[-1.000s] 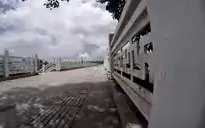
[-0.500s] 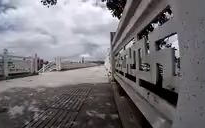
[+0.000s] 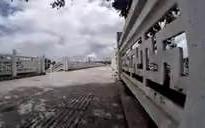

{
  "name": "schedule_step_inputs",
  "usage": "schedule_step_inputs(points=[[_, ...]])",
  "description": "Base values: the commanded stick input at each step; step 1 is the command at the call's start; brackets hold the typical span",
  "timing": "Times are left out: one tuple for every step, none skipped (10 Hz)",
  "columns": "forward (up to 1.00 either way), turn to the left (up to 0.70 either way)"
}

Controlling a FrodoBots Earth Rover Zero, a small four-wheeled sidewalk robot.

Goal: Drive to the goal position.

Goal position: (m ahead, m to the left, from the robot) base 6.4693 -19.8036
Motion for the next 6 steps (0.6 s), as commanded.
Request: schedule_step_inputs(points=[[0.0,0.45],[0.0,0.45],[0.0,0.45],[0.0,0.45],[0.0,0.45],[0.0,0.45]])
